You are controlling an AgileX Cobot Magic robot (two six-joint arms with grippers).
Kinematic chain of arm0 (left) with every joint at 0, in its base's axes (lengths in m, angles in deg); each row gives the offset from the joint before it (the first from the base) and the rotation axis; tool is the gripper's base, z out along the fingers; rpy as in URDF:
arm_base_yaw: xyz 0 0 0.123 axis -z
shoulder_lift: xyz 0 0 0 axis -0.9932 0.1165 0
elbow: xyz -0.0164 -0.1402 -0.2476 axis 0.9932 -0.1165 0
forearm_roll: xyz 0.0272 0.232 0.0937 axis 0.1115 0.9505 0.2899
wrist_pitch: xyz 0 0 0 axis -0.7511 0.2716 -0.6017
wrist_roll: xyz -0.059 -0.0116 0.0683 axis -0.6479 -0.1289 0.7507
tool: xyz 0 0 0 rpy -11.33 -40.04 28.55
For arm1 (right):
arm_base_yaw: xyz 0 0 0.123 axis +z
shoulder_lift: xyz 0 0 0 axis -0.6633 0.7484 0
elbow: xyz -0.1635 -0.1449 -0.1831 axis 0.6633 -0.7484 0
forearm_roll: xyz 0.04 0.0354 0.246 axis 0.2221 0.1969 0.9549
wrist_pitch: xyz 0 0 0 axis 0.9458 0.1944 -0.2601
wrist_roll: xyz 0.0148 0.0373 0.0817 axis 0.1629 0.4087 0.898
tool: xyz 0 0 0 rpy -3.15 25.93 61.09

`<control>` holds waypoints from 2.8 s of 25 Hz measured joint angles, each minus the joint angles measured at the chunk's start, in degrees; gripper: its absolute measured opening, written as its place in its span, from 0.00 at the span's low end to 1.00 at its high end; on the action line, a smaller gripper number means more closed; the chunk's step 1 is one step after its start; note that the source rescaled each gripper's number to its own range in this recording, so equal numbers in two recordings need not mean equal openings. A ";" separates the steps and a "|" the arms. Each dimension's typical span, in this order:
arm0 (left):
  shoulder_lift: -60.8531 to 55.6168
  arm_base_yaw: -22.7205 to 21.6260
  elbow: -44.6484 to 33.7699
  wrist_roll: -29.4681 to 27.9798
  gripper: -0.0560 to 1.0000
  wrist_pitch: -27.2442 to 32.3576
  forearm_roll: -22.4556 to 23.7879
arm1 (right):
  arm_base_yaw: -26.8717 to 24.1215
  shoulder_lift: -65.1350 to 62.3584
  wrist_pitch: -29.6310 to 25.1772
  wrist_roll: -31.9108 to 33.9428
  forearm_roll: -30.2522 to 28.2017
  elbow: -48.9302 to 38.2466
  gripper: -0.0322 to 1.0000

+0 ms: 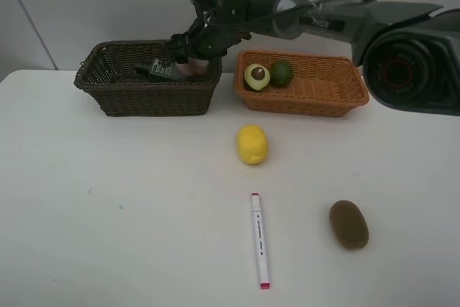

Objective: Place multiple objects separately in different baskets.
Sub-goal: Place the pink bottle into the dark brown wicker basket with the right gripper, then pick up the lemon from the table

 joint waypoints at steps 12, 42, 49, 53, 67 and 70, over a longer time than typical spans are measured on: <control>0.00 0.00 0.00 0.00 0.95 0.00 0.00 | 0.00 -10.83 -39.54 6.73 -0.85 1.32 1.00; 0.00 0.00 0.00 0.00 0.95 0.00 0.00 | 3.33 -17.21 -38.05 10.13 -7.21 -27.35 1.00; 0.00 0.00 0.00 0.00 0.95 0.00 0.00 | 3.21 -12.10 -33.80 10.26 -10.77 -27.46 1.00; 0.00 0.00 0.00 0.00 0.95 0.00 0.00 | 3.21 -9.97 -31.48 10.26 -10.89 -27.56 1.00; 0.00 0.00 0.00 0.00 0.95 0.00 0.00 | 3.21 -9.10 -29.73 10.08 -10.89 -27.56 0.64; 0.00 0.00 0.00 0.00 0.95 0.00 0.00 | 3.21 -9.96 -29.99 10.08 -10.96 -27.56 0.64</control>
